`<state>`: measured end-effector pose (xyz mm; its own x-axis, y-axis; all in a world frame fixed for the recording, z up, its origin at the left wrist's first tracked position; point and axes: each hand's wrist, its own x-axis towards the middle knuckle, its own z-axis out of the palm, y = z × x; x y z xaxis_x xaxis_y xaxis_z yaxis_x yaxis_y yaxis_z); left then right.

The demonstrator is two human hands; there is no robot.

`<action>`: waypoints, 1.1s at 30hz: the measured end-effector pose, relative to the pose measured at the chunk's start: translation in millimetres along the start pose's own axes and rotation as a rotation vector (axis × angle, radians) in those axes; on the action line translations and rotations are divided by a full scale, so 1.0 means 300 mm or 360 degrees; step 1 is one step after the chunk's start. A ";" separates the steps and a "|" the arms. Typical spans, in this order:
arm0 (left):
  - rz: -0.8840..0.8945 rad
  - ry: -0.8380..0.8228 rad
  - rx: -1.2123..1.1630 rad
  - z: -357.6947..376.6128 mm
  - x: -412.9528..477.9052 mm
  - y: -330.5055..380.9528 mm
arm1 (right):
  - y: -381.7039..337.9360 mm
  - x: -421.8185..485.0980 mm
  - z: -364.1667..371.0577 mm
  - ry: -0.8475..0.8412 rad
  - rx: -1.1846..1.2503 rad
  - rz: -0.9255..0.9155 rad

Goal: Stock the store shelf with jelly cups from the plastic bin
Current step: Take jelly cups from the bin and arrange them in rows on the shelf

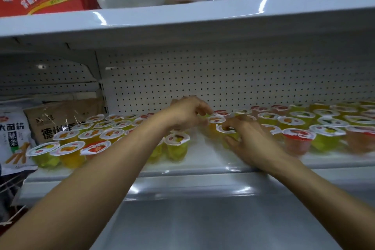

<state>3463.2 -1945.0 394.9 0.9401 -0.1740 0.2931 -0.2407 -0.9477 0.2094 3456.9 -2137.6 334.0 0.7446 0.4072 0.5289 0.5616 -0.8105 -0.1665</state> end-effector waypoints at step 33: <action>-0.0111 -0.0186 0.0323 -0.042 -0.169 0.069 | 0.070 -0.031 -0.048 0.0021 0.0254 -0.0355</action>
<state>3407.6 -1952.5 396.1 0.9772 -0.1246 0.1719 -0.1317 -0.9908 0.0305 3456.4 -2164.4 337.8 0.5919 0.5620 0.5778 0.7618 -0.6243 -0.1732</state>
